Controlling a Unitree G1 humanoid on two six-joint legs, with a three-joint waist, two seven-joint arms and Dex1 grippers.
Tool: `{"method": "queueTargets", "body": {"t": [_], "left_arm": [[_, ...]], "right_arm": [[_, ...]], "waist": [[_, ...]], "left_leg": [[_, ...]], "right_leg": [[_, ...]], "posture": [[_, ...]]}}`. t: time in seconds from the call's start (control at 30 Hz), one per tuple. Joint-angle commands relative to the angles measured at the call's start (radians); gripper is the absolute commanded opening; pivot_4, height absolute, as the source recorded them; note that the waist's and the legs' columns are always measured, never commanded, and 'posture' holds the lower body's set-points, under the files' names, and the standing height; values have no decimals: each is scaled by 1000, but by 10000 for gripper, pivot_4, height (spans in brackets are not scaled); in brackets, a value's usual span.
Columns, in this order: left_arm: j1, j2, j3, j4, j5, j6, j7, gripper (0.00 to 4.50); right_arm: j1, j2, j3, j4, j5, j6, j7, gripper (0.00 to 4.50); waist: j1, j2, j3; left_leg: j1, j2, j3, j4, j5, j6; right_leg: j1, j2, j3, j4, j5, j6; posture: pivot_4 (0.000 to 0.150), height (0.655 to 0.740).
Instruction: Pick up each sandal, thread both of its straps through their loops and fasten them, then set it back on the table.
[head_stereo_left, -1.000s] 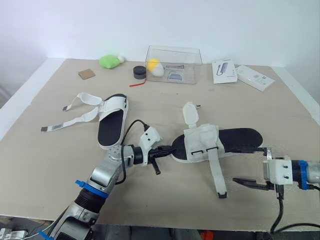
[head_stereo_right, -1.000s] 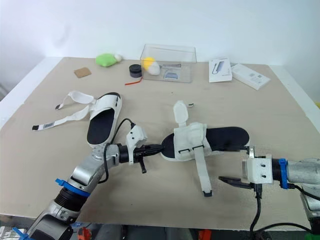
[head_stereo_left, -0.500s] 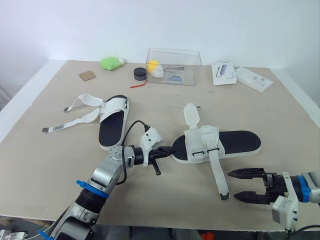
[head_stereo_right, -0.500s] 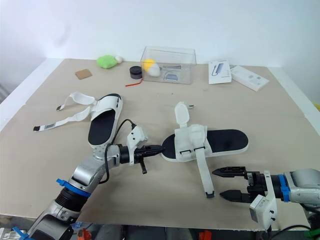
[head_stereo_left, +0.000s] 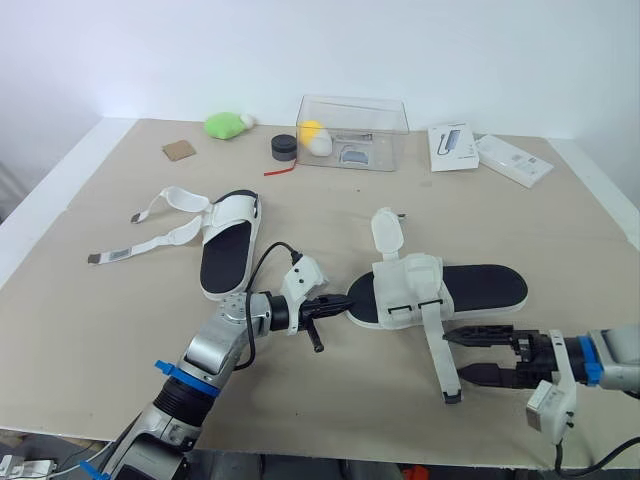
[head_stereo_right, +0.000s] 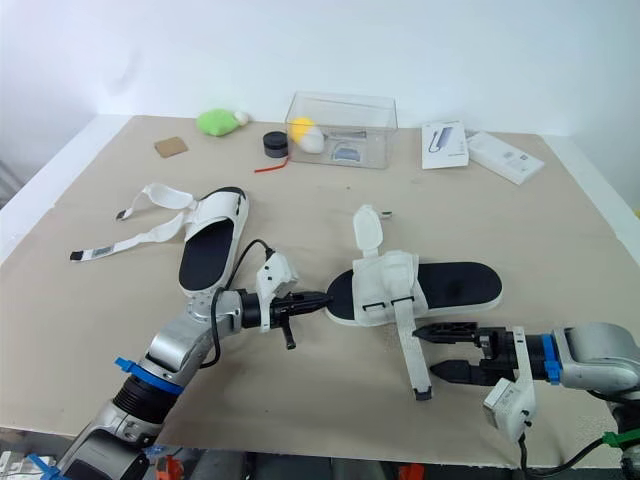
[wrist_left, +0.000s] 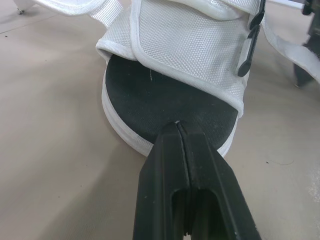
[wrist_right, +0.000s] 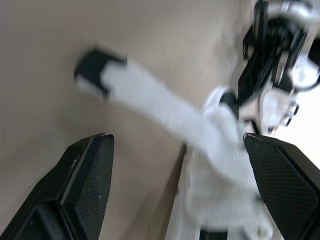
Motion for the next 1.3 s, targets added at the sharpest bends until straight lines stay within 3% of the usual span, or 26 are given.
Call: {"method": "queueTargets", "body": {"t": [0.03, 0.13, 0.23, 0.4, 0.47, 0.53, 0.67, 0.77, 0.8, 0.97, 1.13, 1.3], "left_arm": [[6, 4, -4, 6, 10, 13, 7, 0], [8, 4, -5, 4, 10, 14, 7, 0], [7, 2, -5, 7, 10, 12, 8, 0], [6, 0, -5, 9, 11, 12, 9, 0], [6, 2, -4, 11, 11, 11, 8, 0], [6, 2, -4, 12, 11, 10, 7, 0], [2, 2, -5, 20, 13, 7, 4, 0], [-3, 2, -3, 25, 14, 4, 4, 0], [-3, 2, -3, 25, 14, 3, 3, 0], [-6, 3, -3, 28, 16, 1, 1, 0], [-9, 6, -1, 32, 17, -2, 0, 0], [-11, 7, 0, 36, 18, -5, -1, 0]], "right_arm": [[22, -21, 30, -53, -79, -11, -105, 44367], [30, -49, 45, -77, -144, -11, -198, 44367], [39, -72, 67, -92, -191, -11, -274, 38581], [41, -100, 85, -104, -278, -11, -391, 17121], [34, -110, 101, -102, -295, -11, -426, 12426], [10, -132, 156, -108, -226, -11, -452, 3496], [-32, -220, 326, -191, -26, 79, -448, 1434], [-10, -335, 459, -375, 298, 329, -338, 1434], [18, -375, 480, -467, 471, 468, -276, 1434], [15, -487, 462, -785, 1097, 1036, -83, 1434], [-57, -441, 375, -808, 1399, 1448, -39, 1434], [-112, -356, 283, -740, 1543, 1734, -67, 1434]], "waist": [[0, 0, 0], [0, 0, 0], [0, 0, 0], [0, 0, 0], [0, 0, 0], [-1, 0, 0], [-1, 1, 0], [-1, 1, 0], [-1, 2, 0], [1, 2, 0], [2, 2, 0], [3, 2, 0]], "left_leg": [[1, 0, 0, 0, 0, 0], [3, 0, 0, 0, 0, 0], [3, 0, 0, 0, 0, 0], [3, 0, 0, 0, 0, 0], [3, 0, 0, 0, 0, 0], [3, 0, 0, 0, 0, 0], [3, -1, 0, 0, 0, 0], [3, -1, 0, 0, 0, 0], [3, -1, 0, 0, 0, 0], [3, -1, 0, -2, 0, 0], [2, -1, 0, -1, 0, 0], [-5, 0, 0, -1, 0, 0]], "right_leg": [[1, 0, 0, 0, 0, 0], [2, 0, 0, 0, 0, 0], [2, 0, 0, 0, 0, 0], [2, 0, 0, 0, -1, 0], [2, 0, 0, 0, -1, 0], [2, -1, 0, 0, -1, 0], [3, -1, 1, 0, -1, 0], [3, -1, 1, 0, -1, 0], [3, -1, 1, 0, -1, 0], [3, -2, 2, 0, -2, 0], [3, -2, 2, 0, -2, 0], [-4, -1, 1, 0, -1, 0]], "posture": [[1500, 7400], [1500, 7400], [1500, 7400], [1500, 7400], [1500, 7400], [1500, 7400], [1500, 7400], [1500, 7400], [1500, 7400], [1500, 7400], [1500, 7400], [1500, 7400]]}}
